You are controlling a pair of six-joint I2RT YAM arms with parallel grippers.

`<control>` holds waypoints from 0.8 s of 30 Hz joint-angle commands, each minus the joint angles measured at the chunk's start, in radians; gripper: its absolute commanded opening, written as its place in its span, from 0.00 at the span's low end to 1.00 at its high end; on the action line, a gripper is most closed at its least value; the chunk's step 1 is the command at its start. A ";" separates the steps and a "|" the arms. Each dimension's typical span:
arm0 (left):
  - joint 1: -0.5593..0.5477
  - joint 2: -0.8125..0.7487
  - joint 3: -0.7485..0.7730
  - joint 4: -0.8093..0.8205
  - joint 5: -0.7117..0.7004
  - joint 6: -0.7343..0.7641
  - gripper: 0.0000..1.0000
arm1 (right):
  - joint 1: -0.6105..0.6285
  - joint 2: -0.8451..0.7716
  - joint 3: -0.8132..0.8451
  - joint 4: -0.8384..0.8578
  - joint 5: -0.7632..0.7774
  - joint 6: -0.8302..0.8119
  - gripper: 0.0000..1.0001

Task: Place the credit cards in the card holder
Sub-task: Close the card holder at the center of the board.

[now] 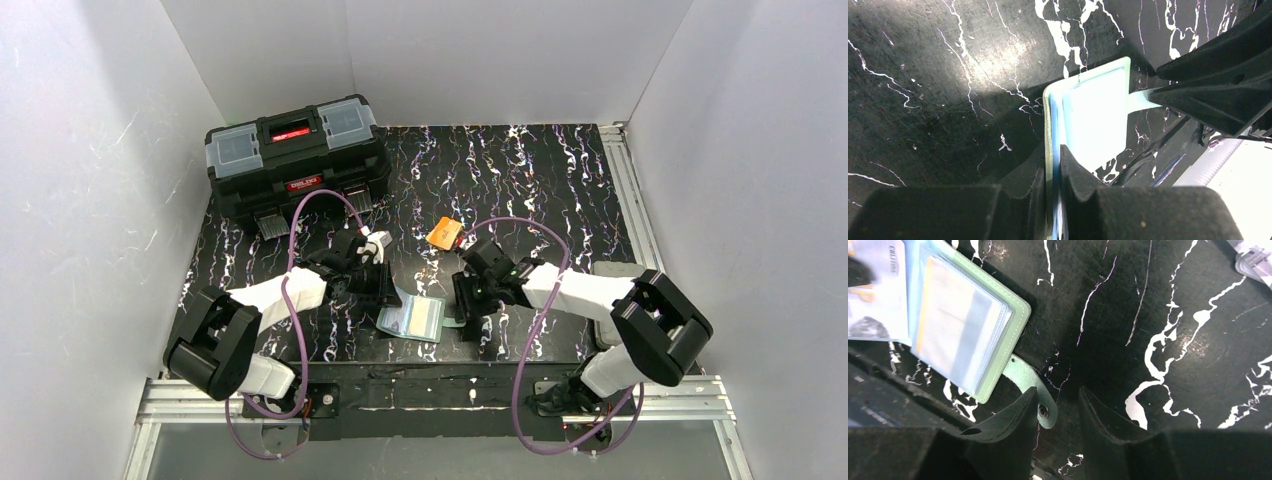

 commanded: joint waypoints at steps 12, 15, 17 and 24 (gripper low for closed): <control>0.001 -0.036 0.025 -0.024 -0.012 0.006 0.10 | -0.131 0.022 -0.060 0.063 -0.411 0.002 0.37; 0.000 -0.039 0.022 -0.024 -0.012 0.008 0.10 | -0.143 0.015 -0.076 0.066 -0.421 0.003 0.31; 0.001 -0.041 0.024 -0.025 -0.012 0.009 0.10 | -0.146 0.015 -0.076 0.068 -0.421 0.007 0.26; 0.001 -0.040 0.087 -0.098 0.002 0.041 0.14 | -0.152 0.044 -0.055 0.072 -0.404 0.000 0.16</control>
